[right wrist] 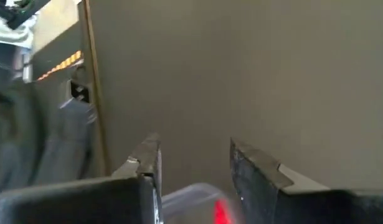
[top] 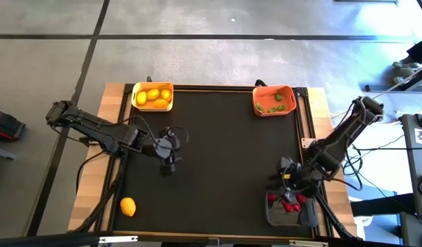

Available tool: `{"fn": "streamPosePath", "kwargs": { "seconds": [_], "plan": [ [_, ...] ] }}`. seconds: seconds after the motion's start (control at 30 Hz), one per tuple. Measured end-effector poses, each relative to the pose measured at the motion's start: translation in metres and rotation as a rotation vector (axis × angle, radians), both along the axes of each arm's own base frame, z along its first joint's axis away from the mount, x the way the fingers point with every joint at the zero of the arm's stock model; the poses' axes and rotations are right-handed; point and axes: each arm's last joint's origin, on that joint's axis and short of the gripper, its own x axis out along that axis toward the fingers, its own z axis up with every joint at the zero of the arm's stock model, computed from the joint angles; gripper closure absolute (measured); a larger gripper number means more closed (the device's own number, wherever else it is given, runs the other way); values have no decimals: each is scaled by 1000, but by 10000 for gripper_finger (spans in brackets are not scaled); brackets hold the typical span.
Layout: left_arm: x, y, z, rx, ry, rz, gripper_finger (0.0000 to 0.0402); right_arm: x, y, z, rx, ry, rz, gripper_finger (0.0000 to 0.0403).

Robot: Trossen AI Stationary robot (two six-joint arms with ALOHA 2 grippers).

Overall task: Sort produce into baskets
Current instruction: Put the lemon into the yellow bin

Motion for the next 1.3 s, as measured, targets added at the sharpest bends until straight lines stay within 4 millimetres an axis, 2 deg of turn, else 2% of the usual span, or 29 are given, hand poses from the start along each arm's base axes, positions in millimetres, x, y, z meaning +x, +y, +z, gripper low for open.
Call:
{"fn": "streamPosePath", "kwargs": {
  "seconds": [0.17,0.27,0.43,0.6,1.0,1.3],
  "plan": [
    [2,5,0,-17,-12,42,192,10,-10,-1,-135,-31,22,274],
    [5,13,-3,-13,3,77,164,16,-18,-1,-192,-35,21,274],
    [10,22,-5,-108,16,76,119,25,-30,-1,-252,-33,2,274],
    [3,23,-8,-174,84,156,110,30,-39,0,-326,-38,-4,274],
    [-20,-13,-16,-376,282,266,109,33,-45,0,-510,-68,-27,274],
    [-42,-51,-19,-521,398,438,109,33,-45,0,-520,-66,-18,274]
  ]
}}
